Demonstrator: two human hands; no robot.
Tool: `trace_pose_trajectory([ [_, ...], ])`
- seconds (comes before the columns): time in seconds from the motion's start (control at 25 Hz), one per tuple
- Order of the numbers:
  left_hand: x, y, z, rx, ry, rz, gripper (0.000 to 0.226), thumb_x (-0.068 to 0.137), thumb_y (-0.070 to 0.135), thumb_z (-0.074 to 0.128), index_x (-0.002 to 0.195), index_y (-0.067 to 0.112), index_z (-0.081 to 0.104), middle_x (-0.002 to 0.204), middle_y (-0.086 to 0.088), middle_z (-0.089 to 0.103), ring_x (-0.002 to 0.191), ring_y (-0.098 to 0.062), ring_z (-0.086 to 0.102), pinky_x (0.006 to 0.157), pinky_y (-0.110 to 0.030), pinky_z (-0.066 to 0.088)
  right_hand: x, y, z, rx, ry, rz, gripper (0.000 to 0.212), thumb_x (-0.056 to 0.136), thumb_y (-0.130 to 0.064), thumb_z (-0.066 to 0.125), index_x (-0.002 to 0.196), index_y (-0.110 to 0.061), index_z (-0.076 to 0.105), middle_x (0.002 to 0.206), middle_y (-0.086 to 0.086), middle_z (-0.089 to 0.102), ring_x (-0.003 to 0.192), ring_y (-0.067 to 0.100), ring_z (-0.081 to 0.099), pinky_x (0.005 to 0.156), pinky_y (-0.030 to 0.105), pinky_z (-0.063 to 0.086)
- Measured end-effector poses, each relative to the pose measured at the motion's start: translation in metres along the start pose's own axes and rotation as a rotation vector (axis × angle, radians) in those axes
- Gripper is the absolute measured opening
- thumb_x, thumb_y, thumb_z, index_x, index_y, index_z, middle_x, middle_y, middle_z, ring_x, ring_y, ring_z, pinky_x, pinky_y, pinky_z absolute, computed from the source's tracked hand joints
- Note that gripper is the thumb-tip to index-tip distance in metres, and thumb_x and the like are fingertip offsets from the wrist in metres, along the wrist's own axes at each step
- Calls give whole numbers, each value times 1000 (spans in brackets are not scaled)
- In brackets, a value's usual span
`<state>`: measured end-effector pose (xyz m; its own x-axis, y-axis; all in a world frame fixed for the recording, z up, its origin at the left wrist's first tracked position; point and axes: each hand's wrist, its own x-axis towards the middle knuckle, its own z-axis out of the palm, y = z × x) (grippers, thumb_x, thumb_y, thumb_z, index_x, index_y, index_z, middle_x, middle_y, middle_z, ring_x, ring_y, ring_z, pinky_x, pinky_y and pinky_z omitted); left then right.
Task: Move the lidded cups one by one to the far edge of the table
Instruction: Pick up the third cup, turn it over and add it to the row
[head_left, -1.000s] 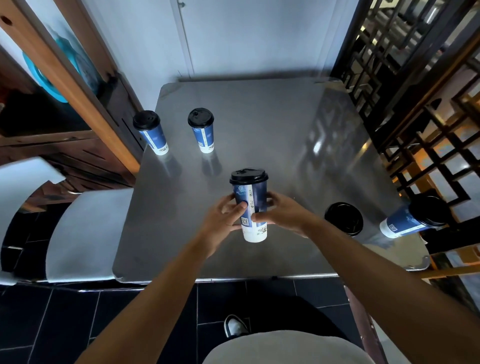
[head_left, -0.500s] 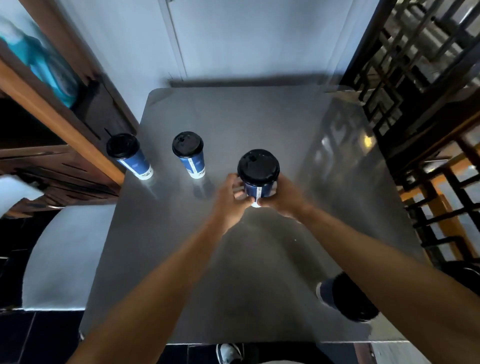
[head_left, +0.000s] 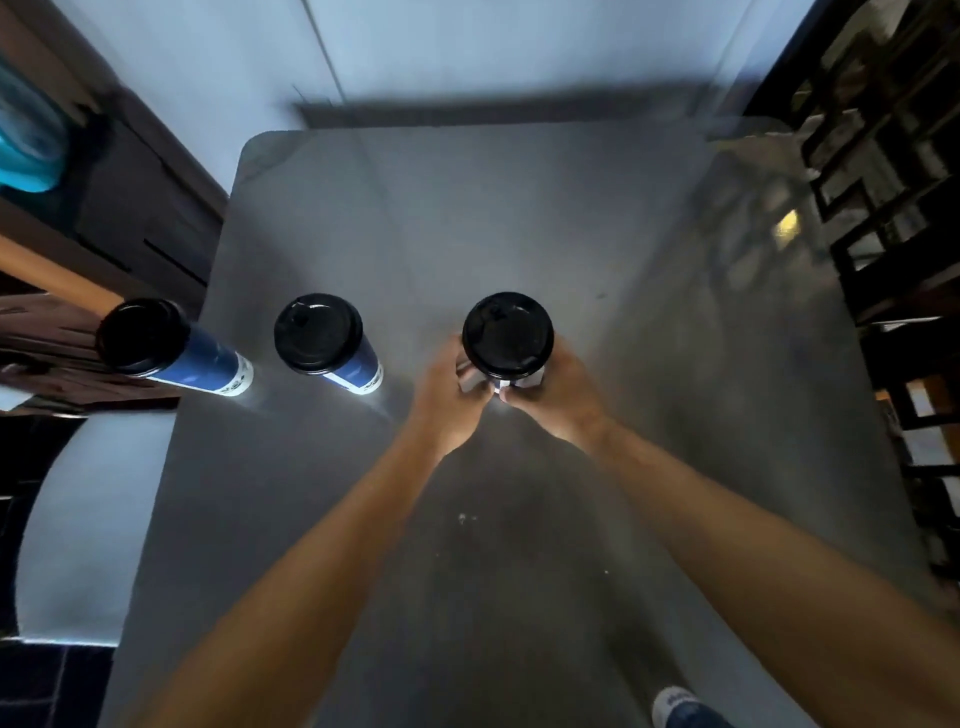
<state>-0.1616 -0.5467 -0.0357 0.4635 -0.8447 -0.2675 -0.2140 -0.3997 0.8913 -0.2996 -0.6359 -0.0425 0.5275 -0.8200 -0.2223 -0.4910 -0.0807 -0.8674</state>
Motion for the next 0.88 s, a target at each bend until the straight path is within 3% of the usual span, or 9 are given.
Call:
trace_pose_trajectory([
  [0.16,4,-10,8,-30,-9,-49,53,90,-8,66,122,32,50,115,20,63,106,19,60,90,-5,47,6,14,7,24,6,22,66,70,-6,83,128,-23,57,122,0,63,113,15,57,86,12,45],
  [0.4,9,-14,10,-32,-42,-46,59,91,-6,64,131,34,50,127,14,65,123,6,58,99,-11,44,12,23,16,62,7,90,64,72,-10,83,112,-46,48,117,-3,60,115,19,56,83,14,43],
  [0.48,9,-14,12,-24,-34,-61,65,88,-6,64,136,35,49,132,16,62,132,-2,54,101,-10,42,10,26,17,85,-18,135,69,72,-10,83,126,-36,49,125,-3,61,120,18,58,91,22,51],
  [0.56,3,-15,11,-39,-6,-114,71,87,-8,63,145,29,45,140,15,57,139,-7,48,104,-12,42,3,26,13,81,-53,191,87,72,-8,82,145,-26,39,141,-1,53,131,17,53,100,34,53],
  [0.64,-8,-15,8,-64,10,-219,81,89,-5,64,156,26,33,154,3,48,143,-13,45,112,-33,46,-8,24,6,41,-52,270,101,74,-6,81,157,-23,26,152,3,42,137,20,48,104,41,51],
  [0.68,-16,-15,5,-67,13,-259,84,89,-3,65,159,26,29,156,-3,45,142,-15,46,112,-40,46,-14,23,0,11,-35,295,102,75,-6,81,158,-21,24,153,5,40,137,22,48,105,41,50],
  [0.8,-43,-16,-2,-34,49,-310,84,89,4,69,159,24,27,154,-7,47,139,-17,49,113,-40,44,-35,17,-18,-105,18,348,99,75,-15,82,157,-18,27,154,7,42,137,26,48,109,38,44],
  [0.88,-70,-12,-9,-20,67,-301,81,88,7,71,157,23,32,151,-9,50,136,-20,52,114,-45,44,-57,7,-29,-132,44,365,94,76,-19,81,156,-18,32,156,7,43,138,26,47,97,35,50],
])
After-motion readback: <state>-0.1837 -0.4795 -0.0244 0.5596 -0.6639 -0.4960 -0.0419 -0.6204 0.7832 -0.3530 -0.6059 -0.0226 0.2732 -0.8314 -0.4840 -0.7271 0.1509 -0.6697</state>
